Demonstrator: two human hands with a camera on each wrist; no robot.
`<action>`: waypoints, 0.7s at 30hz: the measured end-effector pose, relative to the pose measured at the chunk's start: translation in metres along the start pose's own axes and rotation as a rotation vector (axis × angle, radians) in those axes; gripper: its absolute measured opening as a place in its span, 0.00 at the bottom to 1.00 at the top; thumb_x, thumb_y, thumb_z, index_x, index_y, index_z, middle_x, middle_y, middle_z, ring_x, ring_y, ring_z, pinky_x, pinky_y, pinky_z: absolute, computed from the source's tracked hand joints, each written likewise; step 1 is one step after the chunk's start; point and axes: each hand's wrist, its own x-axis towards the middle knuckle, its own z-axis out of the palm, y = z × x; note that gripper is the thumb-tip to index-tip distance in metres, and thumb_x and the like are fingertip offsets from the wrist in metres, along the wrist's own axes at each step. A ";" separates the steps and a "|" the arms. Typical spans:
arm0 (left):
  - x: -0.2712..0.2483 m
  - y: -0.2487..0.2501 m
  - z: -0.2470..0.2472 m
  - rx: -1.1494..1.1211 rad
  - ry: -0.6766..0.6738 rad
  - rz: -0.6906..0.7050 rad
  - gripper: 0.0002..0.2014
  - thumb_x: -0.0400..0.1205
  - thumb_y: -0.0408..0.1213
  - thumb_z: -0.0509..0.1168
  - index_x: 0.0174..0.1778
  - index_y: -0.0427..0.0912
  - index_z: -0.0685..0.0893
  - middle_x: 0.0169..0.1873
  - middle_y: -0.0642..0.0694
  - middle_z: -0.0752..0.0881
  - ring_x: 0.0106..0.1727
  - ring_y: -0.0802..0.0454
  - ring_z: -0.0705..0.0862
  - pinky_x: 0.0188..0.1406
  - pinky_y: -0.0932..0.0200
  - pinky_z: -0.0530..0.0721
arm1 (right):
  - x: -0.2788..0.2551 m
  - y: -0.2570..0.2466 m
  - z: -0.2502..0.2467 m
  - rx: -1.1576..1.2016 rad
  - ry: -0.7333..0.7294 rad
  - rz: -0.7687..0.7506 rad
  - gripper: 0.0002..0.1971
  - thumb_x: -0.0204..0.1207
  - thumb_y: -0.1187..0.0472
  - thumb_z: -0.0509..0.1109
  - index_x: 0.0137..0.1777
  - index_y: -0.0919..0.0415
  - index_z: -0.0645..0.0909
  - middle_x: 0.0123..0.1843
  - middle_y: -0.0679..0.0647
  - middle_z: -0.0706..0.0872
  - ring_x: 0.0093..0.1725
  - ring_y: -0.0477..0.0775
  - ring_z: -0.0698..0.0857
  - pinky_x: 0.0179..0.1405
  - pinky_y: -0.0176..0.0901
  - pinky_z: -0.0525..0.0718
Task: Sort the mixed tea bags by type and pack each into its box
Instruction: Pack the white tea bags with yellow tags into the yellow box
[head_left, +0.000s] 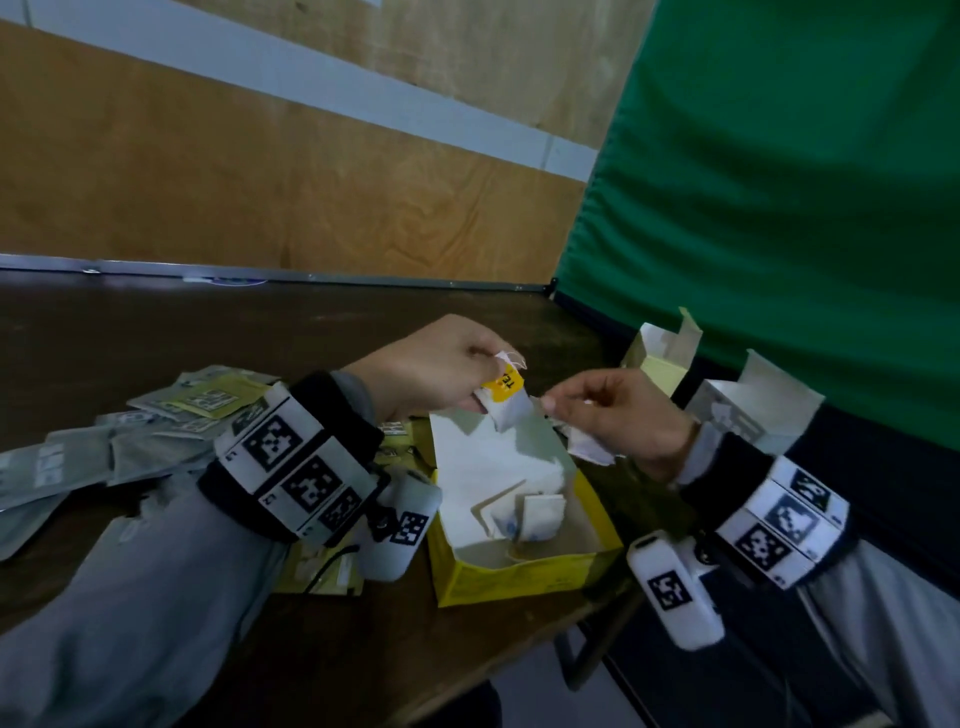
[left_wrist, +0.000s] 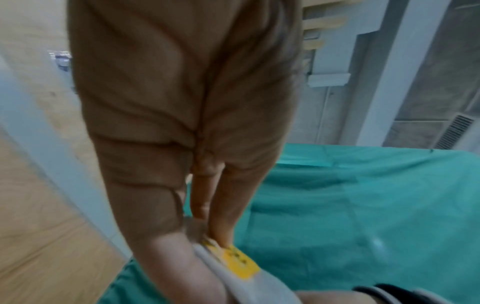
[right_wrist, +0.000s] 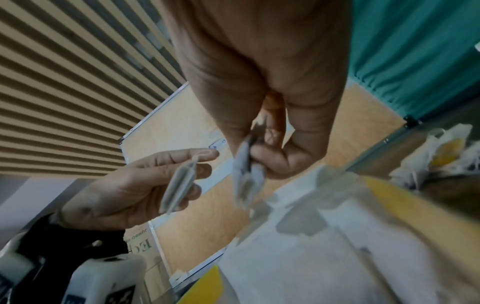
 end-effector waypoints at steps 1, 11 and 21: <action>-0.004 0.003 0.001 0.050 -0.022 0.021 0.12 0.87 0.30 0.57 0.61 0.38 0.83 0.45 0.47 0.85 0.43 0.59 0.86 0.35 0.73 0.84 | -0.003 0.004 0.002 0.068 -0.044 0.053 0.02 0.72 0.64 0.74 0.39 0.60 0.86 0.32 0.53 0.87 0.28 0.44 0.81 0.28 0.35 0.77; -0.017 -0.009 0.026 0.902 -0.366 0.024 0.15 0.78 0.37 0.71 0.62 0.49 0.84 0.47 0.58 0.78 0.43 0.62 0.79 0.44 0.67 0.78 | -0.010 0.030 0.013 0.078 -0.430 0.049 0.17 0.67 0.81 0.73 0.48 0.60 0.84 0.38 0.55 0.87 0.35 0.43 0.85 0.39 0.35 0.85; -0.019 -0.017 0.024 1.030 -0.308 0.039 0.15 0.79 0.36 0.69 0.62 0.42 0.82 0.48 0.51 0.79 0.58 0.53 0.82 0.51 0.64 0.77 | -0.014 0.002 0.031 -0.276 -0.509 -0.074 0.14 0.71 0.72 0.74 0.57 0.69 0.81 0.48 0.62 0.89 0.47 0.58 0.88 0.55 0.51 0.87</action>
